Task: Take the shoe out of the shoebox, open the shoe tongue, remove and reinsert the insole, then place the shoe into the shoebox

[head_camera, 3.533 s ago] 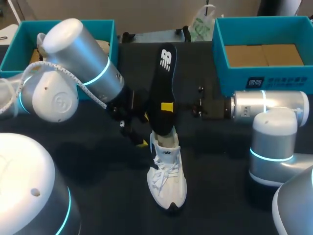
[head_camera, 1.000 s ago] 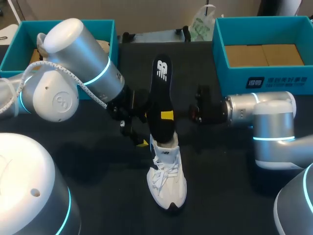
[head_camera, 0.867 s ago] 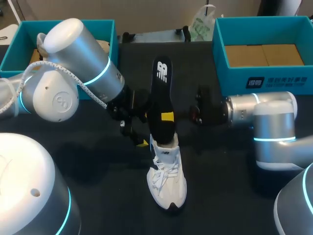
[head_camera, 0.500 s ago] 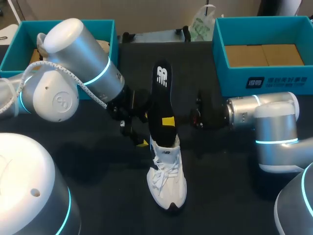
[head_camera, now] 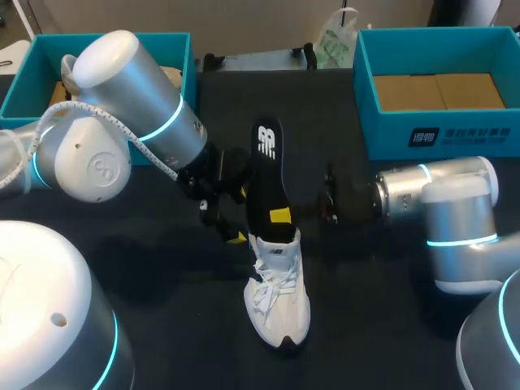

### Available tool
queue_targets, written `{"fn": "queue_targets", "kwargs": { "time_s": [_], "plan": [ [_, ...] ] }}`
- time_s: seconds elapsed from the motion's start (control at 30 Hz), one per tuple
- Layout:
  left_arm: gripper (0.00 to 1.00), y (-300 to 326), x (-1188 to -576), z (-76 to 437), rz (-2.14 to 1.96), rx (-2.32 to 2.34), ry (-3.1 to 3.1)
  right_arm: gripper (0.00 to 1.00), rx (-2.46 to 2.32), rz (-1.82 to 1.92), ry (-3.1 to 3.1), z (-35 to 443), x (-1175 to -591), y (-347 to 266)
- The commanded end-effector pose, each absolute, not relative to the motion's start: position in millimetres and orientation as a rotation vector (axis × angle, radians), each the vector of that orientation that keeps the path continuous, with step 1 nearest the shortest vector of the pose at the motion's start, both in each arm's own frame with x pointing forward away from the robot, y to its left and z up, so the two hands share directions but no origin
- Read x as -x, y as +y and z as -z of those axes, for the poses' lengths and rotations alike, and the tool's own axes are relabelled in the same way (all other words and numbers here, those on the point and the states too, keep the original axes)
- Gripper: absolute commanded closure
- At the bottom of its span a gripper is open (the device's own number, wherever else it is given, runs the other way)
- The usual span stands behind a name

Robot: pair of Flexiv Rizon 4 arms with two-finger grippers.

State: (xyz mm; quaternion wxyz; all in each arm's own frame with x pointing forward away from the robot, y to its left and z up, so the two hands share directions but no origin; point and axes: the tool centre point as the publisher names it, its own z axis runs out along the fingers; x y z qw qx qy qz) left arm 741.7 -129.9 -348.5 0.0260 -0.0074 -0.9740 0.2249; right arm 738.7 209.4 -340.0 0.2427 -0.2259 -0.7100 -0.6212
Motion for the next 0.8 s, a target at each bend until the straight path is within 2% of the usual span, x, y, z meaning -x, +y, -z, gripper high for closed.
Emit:
{"fn": "queue_targets", "kwargs": {
  "time_s": [0.03,0.6,0.7,0.8],
  "plan": [
    [0.0,-130,-742,350,-0.697,0.024,-3.01,1.0,0.643,1.706,-1.934,349,-727,213],
    [0.0,-130,-742,350,-0.697,0.024,-3.01,1.0,0.685,1.7,-1.906,356,-715,211],
    [0.0,-130,-742,350,-0.697,0.024,-3.01,0.89,0.663,1.694,-1.923,353,-717,214],
    [0.0,-130,-742,350,-0.697,0.024,-3.01,0.91,0.645,1.69,-1.936,349,-718,215]
  ]
}}
